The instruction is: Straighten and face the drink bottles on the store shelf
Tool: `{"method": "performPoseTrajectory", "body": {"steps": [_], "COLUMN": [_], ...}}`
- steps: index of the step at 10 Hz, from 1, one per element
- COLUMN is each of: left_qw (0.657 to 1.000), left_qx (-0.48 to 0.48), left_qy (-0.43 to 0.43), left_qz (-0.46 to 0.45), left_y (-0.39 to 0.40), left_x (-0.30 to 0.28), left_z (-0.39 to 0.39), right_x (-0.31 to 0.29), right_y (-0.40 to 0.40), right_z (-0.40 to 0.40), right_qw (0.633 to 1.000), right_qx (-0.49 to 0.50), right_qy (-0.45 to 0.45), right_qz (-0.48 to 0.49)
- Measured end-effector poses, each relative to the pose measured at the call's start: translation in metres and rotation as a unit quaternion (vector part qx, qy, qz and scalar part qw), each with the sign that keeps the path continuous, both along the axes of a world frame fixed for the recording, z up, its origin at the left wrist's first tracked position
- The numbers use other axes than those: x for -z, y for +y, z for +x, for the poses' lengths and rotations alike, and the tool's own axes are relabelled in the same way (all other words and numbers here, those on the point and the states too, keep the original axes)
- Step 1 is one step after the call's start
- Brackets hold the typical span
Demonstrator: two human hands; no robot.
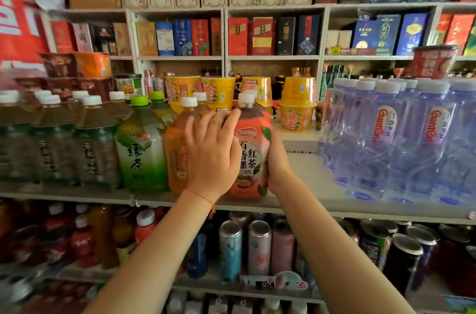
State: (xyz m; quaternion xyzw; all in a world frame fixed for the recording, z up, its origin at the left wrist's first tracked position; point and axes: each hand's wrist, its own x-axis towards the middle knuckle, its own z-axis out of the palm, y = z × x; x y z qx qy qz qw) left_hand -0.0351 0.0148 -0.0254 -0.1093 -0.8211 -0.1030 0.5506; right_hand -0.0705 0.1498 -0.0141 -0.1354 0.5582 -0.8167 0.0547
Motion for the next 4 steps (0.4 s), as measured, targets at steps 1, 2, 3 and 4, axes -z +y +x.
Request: {"method": "performPoseTrajectory", "body": {"steps": [1,2,3,4], "left_qw": [1.000,1.000,0.999,0.996], "left_qx": [-0.010,-0.006,0.021,0.081], "left_qy": [0.008,0.006,-0.002,0.021], "left_qz": [-0.012,-0.028,-0.026,0.010], "left_y": [-0.018,-0.027,-0.026,-0.037], "left_x": [0.002,0.004,0.003,-0.008], "left_z": [-0.001,-0.001,0.000,0.015], "right_x": [0.001,0.001,0.002,-0.013], "right_y": [-0.017,-0.019,-0.018,-0.019], "right_z": [0.003,0.003,0.003,0.018], "right_qw": [1.000,1.000,0.999,0.996], "right_qx": [0.011,0.014,0.041,0.090], "right_qy": [-0.006,-0.012,-0.010,0.016], "right_qz": [0.006,0.001,0.017,0.014]}}
